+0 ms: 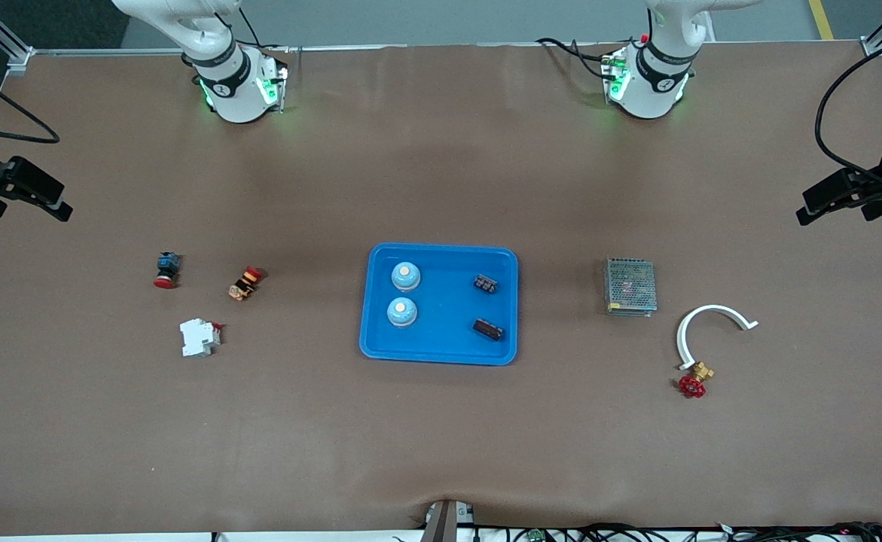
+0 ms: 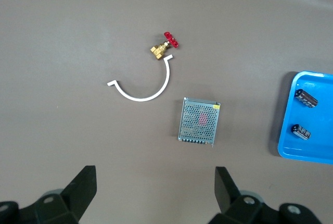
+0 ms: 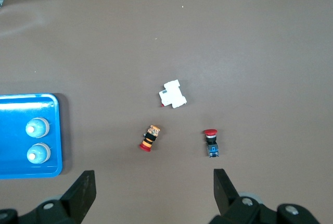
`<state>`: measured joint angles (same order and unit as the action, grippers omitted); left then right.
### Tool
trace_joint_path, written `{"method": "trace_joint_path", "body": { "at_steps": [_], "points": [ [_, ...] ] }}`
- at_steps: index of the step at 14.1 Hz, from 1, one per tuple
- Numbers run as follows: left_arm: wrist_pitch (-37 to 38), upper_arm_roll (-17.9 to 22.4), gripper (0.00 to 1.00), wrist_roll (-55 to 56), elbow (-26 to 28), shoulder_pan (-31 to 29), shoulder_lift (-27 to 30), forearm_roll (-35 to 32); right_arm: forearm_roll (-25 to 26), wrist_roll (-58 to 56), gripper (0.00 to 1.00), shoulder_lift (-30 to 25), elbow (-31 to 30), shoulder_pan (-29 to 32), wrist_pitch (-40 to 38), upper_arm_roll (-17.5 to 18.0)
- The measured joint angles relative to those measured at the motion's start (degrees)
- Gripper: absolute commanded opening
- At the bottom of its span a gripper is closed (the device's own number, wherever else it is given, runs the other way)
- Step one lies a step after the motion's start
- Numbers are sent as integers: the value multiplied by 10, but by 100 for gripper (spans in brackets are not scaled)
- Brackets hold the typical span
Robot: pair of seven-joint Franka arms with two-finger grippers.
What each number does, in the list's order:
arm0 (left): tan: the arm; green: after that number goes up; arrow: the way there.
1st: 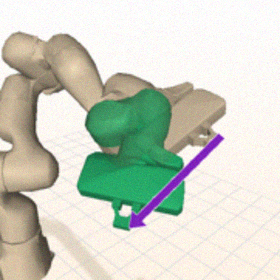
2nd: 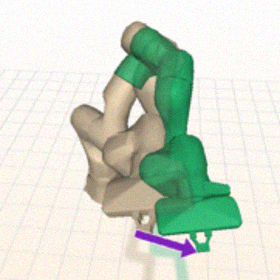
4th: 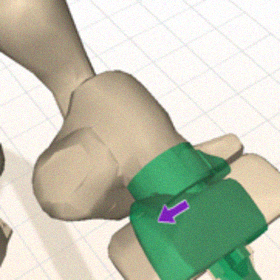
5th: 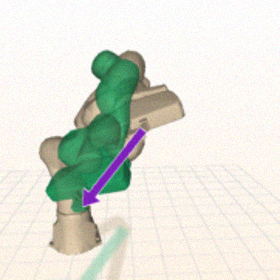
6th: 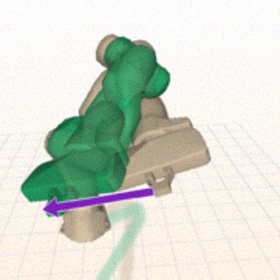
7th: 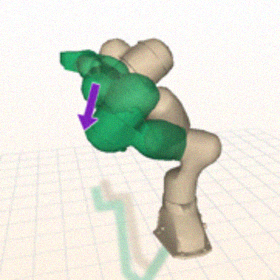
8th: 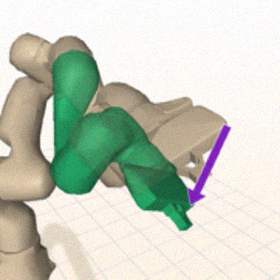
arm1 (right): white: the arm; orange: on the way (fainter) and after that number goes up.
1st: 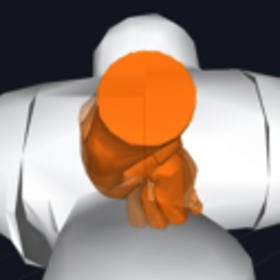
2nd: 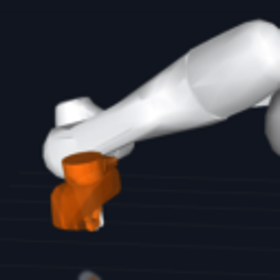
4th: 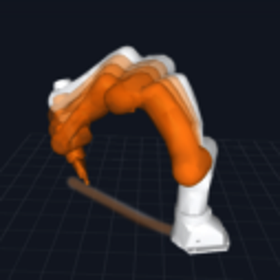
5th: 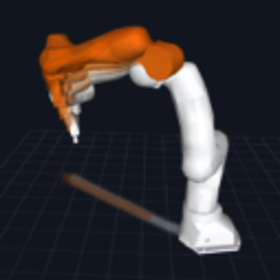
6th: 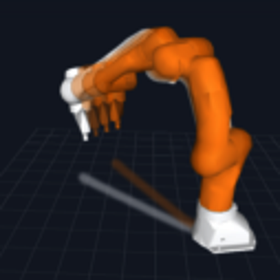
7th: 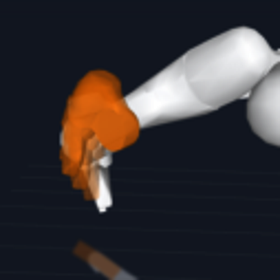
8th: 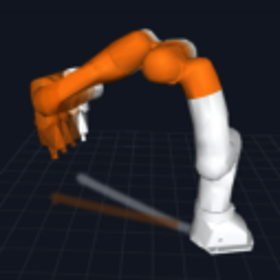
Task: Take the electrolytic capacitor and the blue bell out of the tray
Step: 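Reach the right gripper to a bell while the left gripper reaches a capacitor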
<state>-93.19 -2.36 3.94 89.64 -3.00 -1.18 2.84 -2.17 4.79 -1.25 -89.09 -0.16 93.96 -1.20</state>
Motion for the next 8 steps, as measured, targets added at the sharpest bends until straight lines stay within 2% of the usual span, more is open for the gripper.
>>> {"method": "trace_joint_path", "body": {
  "at_steps": [5,8],
  "points": [
    [0,0,100,0,0,0,-9,0,1,0,100,0,0,1,-1,-1],
    [-17,0,100,13,1,2,-48,0,2,0,100,0,0,1,-2,-2]
  ]
}}
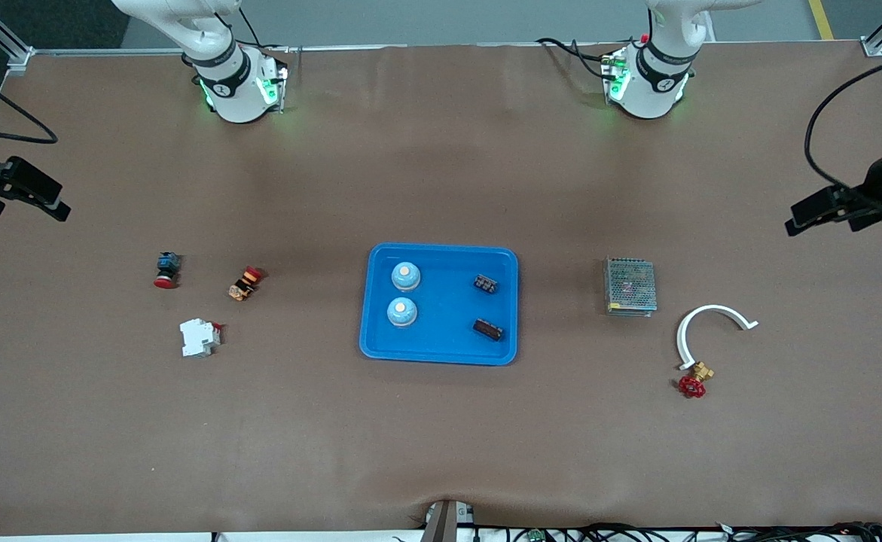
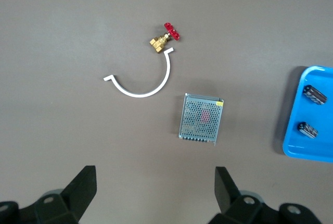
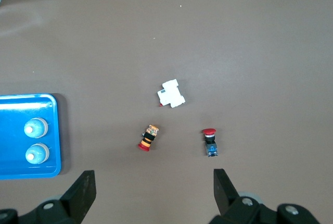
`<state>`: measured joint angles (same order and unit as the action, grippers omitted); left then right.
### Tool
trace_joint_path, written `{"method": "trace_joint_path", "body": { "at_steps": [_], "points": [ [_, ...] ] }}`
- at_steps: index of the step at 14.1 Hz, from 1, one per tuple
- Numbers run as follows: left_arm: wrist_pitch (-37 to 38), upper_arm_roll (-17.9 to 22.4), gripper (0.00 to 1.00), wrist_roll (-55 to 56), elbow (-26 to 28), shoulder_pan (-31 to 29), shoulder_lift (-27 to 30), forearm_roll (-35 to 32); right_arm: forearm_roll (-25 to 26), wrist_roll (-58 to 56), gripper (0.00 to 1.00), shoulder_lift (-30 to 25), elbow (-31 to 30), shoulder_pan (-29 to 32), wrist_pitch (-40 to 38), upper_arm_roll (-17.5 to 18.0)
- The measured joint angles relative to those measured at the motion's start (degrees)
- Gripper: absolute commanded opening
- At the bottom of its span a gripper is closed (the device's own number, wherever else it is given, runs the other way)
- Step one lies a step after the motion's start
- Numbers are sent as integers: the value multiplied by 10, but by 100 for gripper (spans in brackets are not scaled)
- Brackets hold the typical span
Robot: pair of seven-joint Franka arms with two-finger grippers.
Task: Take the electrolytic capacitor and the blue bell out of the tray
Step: 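Reach the right gripper to a bell while the left gripper reaches a capacitor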
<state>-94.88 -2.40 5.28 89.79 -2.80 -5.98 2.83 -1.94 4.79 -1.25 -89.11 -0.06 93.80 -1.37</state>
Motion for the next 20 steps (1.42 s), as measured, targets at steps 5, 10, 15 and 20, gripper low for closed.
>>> {"method": "trace_joint_path", "body": {
  "at_steps": [5,10,15,20],
  "points": [
    [-104,-15,100,138,0,41,-85,0,8,0,100,1,-35,1,19,0],
    [-160,-18,100,255,-4,95,-124,0,8,6,100,10,-99,-7,93,2],
    [-163,-18,100,336,-11,126,-146,-3,8,97,100,53,-155,-83,205,6],
    [-163,-19,100,580,-12,194,-169,-39,11,322,100,98,-194,-234,252,10]
  ]
}}
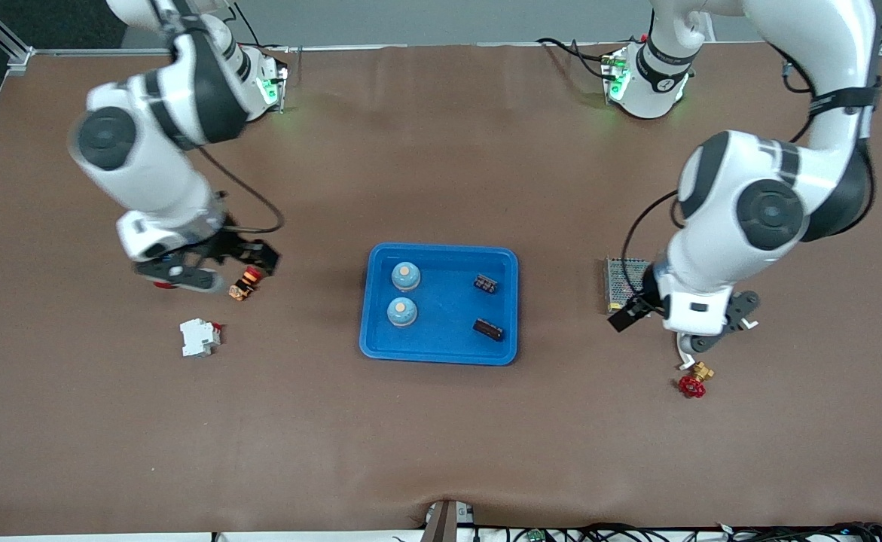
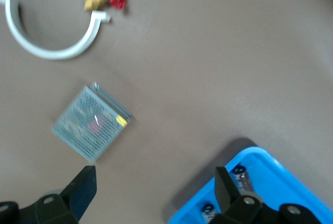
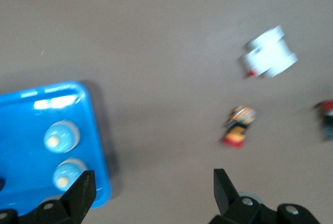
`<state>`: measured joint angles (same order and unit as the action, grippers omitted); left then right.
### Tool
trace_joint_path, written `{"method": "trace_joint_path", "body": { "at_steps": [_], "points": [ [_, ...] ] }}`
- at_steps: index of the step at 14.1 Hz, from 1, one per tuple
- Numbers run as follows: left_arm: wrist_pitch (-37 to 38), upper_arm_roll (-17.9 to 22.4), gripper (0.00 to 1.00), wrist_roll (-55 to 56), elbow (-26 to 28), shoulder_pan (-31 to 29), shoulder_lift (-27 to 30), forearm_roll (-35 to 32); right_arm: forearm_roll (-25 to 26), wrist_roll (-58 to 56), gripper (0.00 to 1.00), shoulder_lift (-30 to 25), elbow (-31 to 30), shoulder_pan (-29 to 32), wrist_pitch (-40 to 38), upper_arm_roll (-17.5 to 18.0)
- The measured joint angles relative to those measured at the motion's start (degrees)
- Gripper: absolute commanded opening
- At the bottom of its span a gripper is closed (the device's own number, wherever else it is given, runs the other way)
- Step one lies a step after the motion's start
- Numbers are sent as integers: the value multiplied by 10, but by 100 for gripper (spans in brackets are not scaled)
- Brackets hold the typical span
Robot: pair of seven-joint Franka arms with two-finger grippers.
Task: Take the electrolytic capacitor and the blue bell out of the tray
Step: 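Reach the right gripper to a bell while the left gripper reaches a capacitor, then grasp the blue bell with the right gripper while the left grasps a capacitor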
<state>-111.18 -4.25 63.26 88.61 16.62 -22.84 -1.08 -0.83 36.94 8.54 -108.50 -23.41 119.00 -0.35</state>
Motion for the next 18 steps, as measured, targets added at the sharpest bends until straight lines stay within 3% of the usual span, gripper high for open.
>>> {"method": "trace_joint_path", "body": {
  "at_steps": [4,12,18],
  "points": [
    [-1,0,100,140,-1,45,-20,-3,1,36,100,62,13,-73,18,0],
    [-59,-1,100,286,-2,98,-67,-3,0,134,100,228,86,-132,143,-1],
    [-101,-1,100,394,-16,129,-103,-3,0,159,100,277,93,-161,188,-1]
  ]
}}
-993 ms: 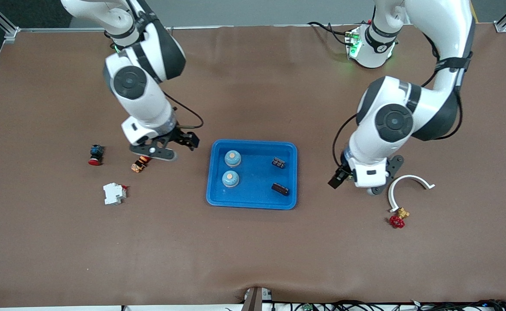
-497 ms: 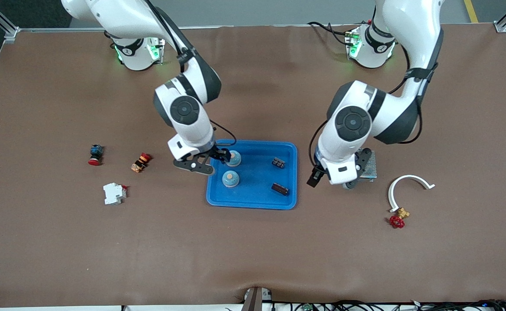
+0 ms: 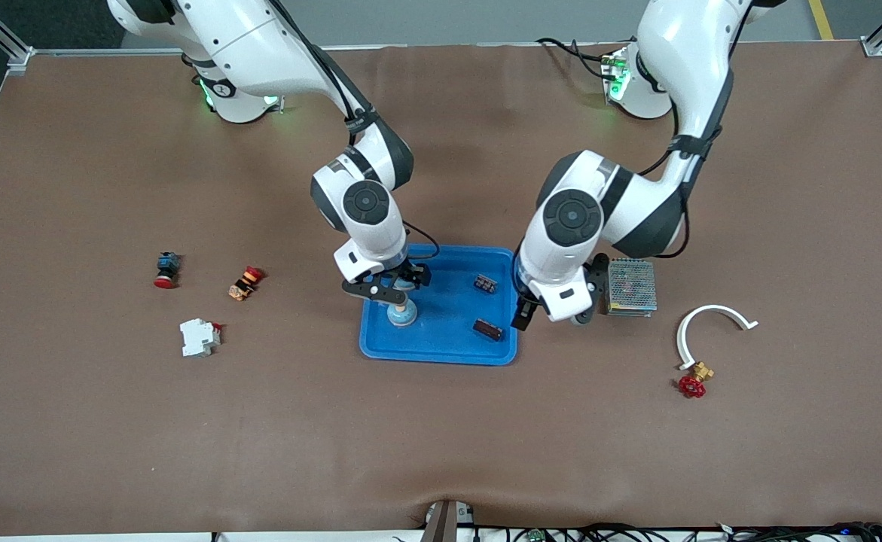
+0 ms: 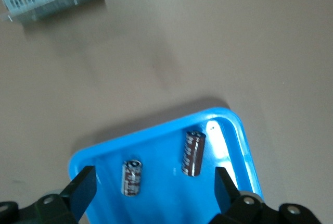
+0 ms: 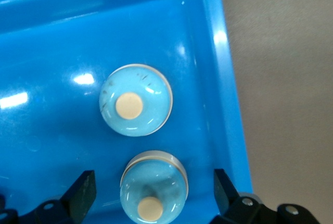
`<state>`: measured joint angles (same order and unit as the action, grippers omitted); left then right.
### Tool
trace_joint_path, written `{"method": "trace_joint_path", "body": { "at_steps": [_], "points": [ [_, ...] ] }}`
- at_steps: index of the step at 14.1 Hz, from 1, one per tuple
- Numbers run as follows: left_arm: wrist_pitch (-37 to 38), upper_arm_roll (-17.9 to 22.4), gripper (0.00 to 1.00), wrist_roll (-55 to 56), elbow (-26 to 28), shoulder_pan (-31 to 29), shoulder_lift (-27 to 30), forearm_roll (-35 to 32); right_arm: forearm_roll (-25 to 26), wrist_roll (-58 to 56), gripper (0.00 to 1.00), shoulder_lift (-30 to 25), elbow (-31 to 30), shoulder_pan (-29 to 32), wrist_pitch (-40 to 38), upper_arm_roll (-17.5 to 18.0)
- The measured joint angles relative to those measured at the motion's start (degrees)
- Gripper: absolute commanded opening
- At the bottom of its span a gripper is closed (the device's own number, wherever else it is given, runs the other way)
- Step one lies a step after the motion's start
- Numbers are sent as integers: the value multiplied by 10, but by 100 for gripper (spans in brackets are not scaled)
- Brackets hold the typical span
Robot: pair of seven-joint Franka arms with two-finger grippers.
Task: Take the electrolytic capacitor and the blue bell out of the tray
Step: 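Grasp the blue bell with the right gripper while the left grasps a capacitor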
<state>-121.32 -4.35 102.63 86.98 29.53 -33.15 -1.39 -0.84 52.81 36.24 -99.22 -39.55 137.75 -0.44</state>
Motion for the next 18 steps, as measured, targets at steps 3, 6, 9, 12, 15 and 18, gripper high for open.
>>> {"method": "trace_joint_path", "body": {
  "at_steps": [3,6,9,12,15,18],
  "points": [
    [-43,0,100,47,-6,16,-29,0,0,5,100,1,0,-4,2,0],
    [-56,0,100,63,-15,24,-55,0,0,13,100,7,-4,-11,25,0],
    [-78,0,100,79,-16,35,-71,0,0,20,100,20,-6,-17,39,0],
    [-92,0,100,95,-17,46,-74,0,0,20,100,27,-6,-18,41,0],
    [-92,0,100,99,-16,47,-79,0,0,20,100,31,-6,-18,42,0],
    [-107,0,100,99,-5,52,-93,0,0,20,100,31,-6,-19,42,0]
  ]
}}
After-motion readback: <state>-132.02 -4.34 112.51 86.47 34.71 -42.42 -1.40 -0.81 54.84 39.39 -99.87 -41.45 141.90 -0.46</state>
